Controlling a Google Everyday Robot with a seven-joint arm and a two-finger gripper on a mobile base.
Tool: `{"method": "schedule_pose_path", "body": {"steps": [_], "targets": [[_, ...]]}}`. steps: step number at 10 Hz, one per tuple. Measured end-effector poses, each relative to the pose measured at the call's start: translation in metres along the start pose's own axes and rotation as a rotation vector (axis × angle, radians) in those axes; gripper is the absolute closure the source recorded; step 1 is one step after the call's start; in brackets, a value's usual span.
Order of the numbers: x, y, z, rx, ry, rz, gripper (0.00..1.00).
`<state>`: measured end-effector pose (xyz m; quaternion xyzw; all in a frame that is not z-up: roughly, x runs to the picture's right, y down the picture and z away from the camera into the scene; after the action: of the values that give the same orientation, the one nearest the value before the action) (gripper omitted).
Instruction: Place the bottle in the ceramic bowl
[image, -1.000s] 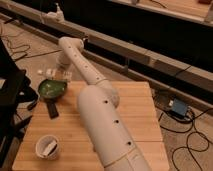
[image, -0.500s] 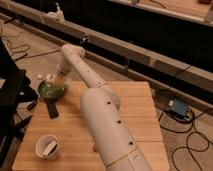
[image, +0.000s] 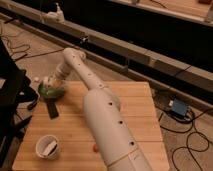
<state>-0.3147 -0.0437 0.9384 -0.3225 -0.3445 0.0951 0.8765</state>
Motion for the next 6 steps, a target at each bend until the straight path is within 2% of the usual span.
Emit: {"method": "schedule_pose_path", "body": {"steps": [6], "targets": [[0.003, -0.005, -0.015, 0.017, -0.053, -0.006, 0.2]]}}
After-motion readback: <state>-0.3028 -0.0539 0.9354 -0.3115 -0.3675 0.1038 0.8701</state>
